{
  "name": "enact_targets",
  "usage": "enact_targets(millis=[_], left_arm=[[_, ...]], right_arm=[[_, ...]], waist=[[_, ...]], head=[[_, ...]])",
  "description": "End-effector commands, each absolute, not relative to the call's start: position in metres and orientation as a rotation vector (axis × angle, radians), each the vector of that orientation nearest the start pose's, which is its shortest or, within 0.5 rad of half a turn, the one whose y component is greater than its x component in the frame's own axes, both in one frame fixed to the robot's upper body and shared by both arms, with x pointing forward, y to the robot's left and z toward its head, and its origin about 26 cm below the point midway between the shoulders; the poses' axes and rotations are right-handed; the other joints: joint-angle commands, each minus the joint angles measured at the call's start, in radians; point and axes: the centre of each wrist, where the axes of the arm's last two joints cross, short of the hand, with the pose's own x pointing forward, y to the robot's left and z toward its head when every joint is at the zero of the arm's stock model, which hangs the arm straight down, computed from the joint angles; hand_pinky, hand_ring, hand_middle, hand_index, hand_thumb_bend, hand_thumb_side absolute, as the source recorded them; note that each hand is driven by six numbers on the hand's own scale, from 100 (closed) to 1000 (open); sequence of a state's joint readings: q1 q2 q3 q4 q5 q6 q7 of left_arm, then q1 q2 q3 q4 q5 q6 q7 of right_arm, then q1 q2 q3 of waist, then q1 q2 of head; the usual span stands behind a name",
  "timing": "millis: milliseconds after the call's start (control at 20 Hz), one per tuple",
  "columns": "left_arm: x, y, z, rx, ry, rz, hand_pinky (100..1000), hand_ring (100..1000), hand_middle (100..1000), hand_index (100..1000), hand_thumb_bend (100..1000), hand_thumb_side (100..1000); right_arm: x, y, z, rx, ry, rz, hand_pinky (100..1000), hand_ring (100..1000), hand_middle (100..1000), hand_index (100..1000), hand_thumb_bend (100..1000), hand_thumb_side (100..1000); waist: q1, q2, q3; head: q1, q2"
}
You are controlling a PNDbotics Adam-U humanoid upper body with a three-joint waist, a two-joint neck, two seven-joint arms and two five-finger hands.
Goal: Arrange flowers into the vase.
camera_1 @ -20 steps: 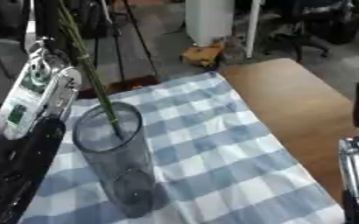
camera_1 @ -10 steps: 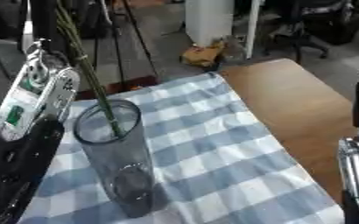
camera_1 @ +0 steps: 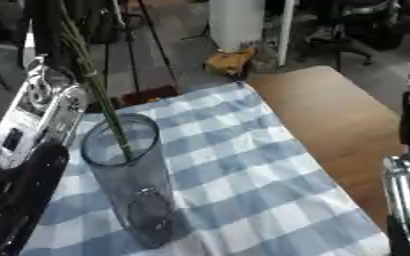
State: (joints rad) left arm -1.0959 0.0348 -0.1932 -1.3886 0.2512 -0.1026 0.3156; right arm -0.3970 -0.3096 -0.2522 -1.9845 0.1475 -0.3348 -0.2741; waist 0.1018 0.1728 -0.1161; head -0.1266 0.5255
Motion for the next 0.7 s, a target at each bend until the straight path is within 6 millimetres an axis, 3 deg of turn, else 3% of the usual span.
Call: enact_targets(millis=[50,700], left_arm=[[0.3978,0.0620,0.3212,-0.502,-2.438,-0.092,100,100,100,100,100,787],[0.4009,0.0635,0.3114,-0.619,-2.497,-0.077,100,100,100,100,100,781]], right_arm=[[0.3003,-0.3105,0.2504,0.748,3.347,0.043,823,818,537,812,100,718],[0.3003,-0.3108,0.2505,0.754,3.344,0.048,823,819,535,812,100,718]], waist=[[-0.013,-0.012,0.001],[-0.010,-0.004,0.000]], head=[[-0.006,-0.014],[-0.013,-0.027]])
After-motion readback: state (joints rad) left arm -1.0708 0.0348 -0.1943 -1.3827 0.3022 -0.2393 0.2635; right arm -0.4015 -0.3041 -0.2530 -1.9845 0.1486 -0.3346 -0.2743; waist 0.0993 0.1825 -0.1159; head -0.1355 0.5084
